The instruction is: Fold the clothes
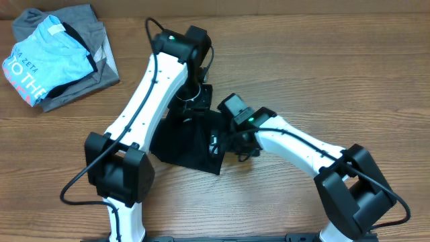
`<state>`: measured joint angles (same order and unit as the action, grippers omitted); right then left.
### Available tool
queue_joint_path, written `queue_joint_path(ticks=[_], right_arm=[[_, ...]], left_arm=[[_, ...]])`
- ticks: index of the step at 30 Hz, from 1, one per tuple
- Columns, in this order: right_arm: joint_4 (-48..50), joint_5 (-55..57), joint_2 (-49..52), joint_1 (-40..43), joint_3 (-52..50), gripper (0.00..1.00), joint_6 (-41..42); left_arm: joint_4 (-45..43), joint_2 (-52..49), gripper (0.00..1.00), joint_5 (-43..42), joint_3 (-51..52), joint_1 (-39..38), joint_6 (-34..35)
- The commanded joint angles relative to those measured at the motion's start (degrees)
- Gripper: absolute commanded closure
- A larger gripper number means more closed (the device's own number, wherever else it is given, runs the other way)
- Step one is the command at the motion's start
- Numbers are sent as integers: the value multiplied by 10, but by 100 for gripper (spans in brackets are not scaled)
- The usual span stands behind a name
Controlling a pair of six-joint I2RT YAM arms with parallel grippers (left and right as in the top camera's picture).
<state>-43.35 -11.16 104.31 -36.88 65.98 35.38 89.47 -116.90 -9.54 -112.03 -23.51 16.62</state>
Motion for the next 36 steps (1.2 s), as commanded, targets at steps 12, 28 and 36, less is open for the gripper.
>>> queue_joint_path(ticks=[12,28,36], right_arm=[[-97,-9,-46,141,65,0,-55],[-106,-10,-112,192,65,0,-54],[-114,-58,-123,239,65,0,-78]], left_arm=[[-92,-28,67,-110,3,-38,-3],[-8,18,66,-36,-79,33,-8],[74,37,33,-77,-56,169,-54]])
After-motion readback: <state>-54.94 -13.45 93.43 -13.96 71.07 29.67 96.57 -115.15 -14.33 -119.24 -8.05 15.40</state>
